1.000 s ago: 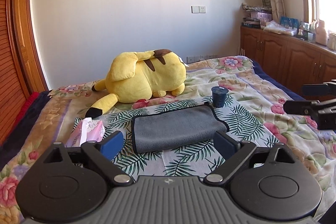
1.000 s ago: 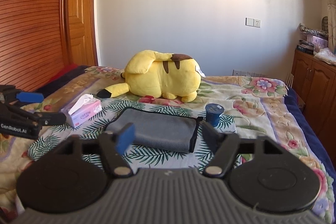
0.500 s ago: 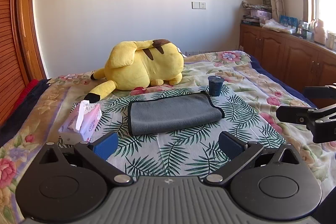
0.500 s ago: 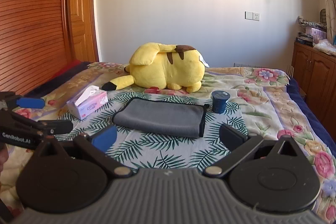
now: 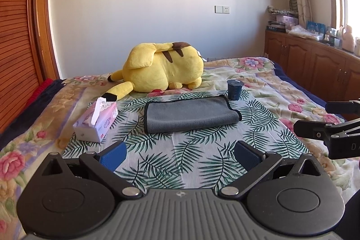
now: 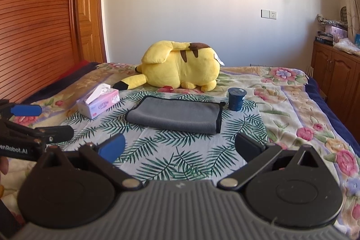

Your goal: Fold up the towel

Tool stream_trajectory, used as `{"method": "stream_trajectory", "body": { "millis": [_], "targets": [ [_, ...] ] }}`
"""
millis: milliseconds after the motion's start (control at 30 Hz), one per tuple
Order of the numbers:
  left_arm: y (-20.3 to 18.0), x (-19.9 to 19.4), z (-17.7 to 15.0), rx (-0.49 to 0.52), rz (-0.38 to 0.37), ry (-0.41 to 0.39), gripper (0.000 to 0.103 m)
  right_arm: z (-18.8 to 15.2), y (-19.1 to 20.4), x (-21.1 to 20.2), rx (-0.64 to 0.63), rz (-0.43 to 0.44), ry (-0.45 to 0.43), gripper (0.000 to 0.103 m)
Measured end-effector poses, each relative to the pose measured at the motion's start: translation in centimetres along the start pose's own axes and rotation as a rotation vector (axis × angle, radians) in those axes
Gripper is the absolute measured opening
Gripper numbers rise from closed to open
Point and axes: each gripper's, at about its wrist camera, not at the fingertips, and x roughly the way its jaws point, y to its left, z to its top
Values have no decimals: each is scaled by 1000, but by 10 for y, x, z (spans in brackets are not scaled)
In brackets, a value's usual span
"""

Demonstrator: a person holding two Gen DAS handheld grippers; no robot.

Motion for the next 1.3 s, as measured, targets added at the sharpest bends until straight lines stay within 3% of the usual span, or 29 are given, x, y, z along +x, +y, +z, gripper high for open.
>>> {"method": "stream_trajectory", "body": {
  "millis": [1000, 1300],
  "targets": [
    [-6, 7, -51, -9, 20, 15, 87, -37, 3, 5, -1, -38, 38, 103],
    [-6, 1, -51, -3, 33, -33, 87, -38, 2, 3, -2, -54, 11, 103]
  ]
}}
